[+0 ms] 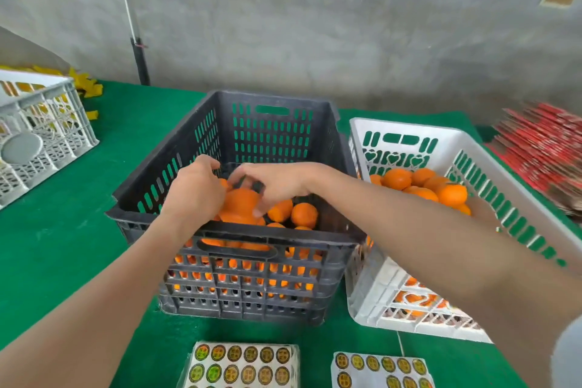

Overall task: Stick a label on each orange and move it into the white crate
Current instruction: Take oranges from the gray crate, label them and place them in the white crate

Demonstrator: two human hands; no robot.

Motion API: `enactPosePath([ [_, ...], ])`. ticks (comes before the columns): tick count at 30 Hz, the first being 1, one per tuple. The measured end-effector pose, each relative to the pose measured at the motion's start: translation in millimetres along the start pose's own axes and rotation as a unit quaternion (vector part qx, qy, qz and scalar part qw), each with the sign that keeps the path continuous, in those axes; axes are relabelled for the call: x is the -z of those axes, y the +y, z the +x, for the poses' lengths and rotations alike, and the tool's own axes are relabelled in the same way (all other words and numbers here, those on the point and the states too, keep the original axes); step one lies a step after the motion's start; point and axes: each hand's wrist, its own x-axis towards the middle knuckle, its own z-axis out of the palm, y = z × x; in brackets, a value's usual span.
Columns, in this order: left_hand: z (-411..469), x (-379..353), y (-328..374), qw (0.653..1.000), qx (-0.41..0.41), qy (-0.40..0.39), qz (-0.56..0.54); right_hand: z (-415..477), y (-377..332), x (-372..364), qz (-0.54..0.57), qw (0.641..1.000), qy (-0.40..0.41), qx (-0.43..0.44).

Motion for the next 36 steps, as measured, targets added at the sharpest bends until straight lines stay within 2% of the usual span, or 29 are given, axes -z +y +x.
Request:
enactPosePath([
  [1, -1, 1, 0, 1.000, -0.009, 0.017, -0.003, -15, 7, 14, -0.018, 1.000, 0.010, 0.012],
  [5, -15, 8, 2, 0.993, -0.066, 0.087, -0.044, -83, 33, 45, 0.139, 0.983, 0.089, 0.079],
  [7, -22, 13, 6, 0.985, -0.111, 0.120, -0.056, -117, 44, 44, 0.217, 0.965, 0.098, 0.107],
  [11, -46, 13, 37, 0.976, -0.145, 0.136, -0.092, -178, 65, 24, 0.401, 0.902, 0.048, 0.149],
  [13, -71, 5, 59, 0.976, -0.165, 0.082, -0.114, -199, 77, 10, 0.441, 0.883, 0.026, 0.160],
  [15, -101, -6, 78, 0.970, -0.177, -0.017, -0.167, -217, 89, -5, 0.463, 0.872, 0.009, 0.158],
  [17, -128, -19, 91, 0.949, -0.175, -0.118, -0.232, -233, 98, -14, 0.440, 0.884, 0.019, 0.157],
  [20, -160, -39, 100, 0.896, -0.117, -0.266, -0.337, -250, 109, -23, 0.377, 0.915, 0.039, 0.135],
  [22, -178, -56, 96, 0.846, -0.087, -0.349, -0.393, -256, 116, -36, 0.398, 0.911, 0.051, 0.095],
  [23, -186, -67, 93, 0.840, -0.080, -0.370, -0.388, -256, 121, -46, 0.423, 0.901, 0.062, 0.069],
  [25, -200, -89, 86, 0.851, -0.048, -0.384, -0.355, -253, 133, -73, 0.465, 0.880, 0.093, 0.021],
  [27, -208, -109, 77, 0.847, 0.024, -0.395, -0.354, -246, 146, -96, 0.498, 0.859, 0.120, -0.017],
  [28, -210, -118, 72, 0.840, 0.058, -0.403, -0.360, -243, 152, -104, 0.494, 0.859, 0.127, -0.032],
  [29, -211, -124, 66, 0.836, 0.084, -0.404, -0.361, -241, 158, -110, 0.468, 0.874, 0.121, -0.043],
  [31, -212, -133, 52, 0.845, 0.137, -0.379, -0.352, -236, 172, -118, 0.361, 0.927, 0.075, -0.069],
  [33, -213, -141, 36, 0.846, 0.204, -0.343, -0.354, -229, 188, -129, 0.147, 0.980, 0.031, -0.128],
  [35, -215, -145, 22, 0.835, 0.263, -0.324, -0.359, -222, 202, -144, -0.086, 0.979, 0.020, -0.183],
  [36, -215, -147, 16, 0.828, 0.287, -0.318, -0.361, -220, 206, -152, -0.149, 0.968, 0.017, -0.203],
])
